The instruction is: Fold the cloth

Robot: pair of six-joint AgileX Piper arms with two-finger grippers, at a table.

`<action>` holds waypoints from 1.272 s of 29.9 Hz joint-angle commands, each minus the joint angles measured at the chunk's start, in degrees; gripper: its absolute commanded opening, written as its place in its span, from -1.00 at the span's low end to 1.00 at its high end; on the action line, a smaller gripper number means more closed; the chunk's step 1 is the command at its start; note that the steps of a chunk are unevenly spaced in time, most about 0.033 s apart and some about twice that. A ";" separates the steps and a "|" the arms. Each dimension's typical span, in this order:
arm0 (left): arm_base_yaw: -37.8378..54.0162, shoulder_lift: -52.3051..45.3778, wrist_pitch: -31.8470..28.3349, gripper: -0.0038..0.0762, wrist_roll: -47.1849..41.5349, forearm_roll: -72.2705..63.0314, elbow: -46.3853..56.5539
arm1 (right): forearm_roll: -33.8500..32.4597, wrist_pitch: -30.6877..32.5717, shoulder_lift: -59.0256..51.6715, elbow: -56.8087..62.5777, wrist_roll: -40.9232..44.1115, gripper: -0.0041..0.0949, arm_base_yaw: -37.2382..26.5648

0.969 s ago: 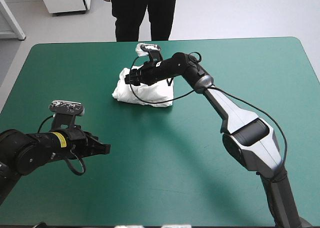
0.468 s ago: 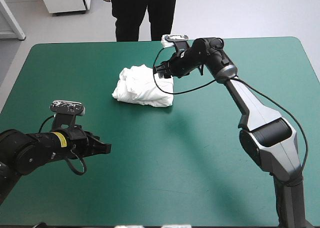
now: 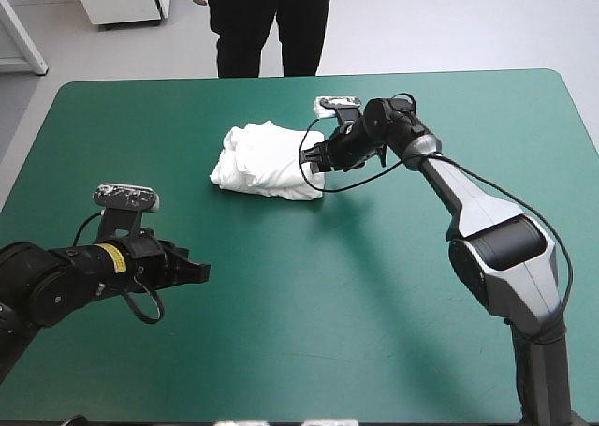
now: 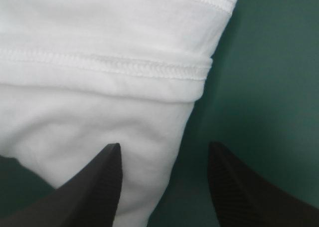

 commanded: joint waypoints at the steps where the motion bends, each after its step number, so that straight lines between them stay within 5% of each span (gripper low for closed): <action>1: -0.09 -0.47 -3.09 -0.93 -0.43 -0.42 -1.36 | 3.46 -4.52 -2.25 -1.30 -1.88 0.08 -0.40; 11: -0.09 -0.47 -2.98 -0.93 -0.43 -0.42 -1.36 | 8.84 -5.33 2.87 -1.30 -3.03 0.05 -0.40; 13: -0.09 -0.47 -2.98 -0.93 -0.43 -0.42 -1.36 | 8.62 -4.81 3.13 -1.30 -3.03 -0.23 -0.40; 16: -0.09 -0.47 -2.87 -0.93 -0.43 -0.53 -1.36 | 7.63 -5.15 2.87 -1.30 -2.45 -0.95 -0.40; 25: -0.09 -0.47 -1.42 -0.93 -0.43 -3.22 -1.36 | -6.05 -12.04 -3.82 4.94 3.18 -0.95 -0.82; 38: -0.09 -0.47 -1.42 -0.93 -0.43 -4.11 -1.36 | -5.02 -29.71 -25.98 46.30 -0.69 -0.95 -13.11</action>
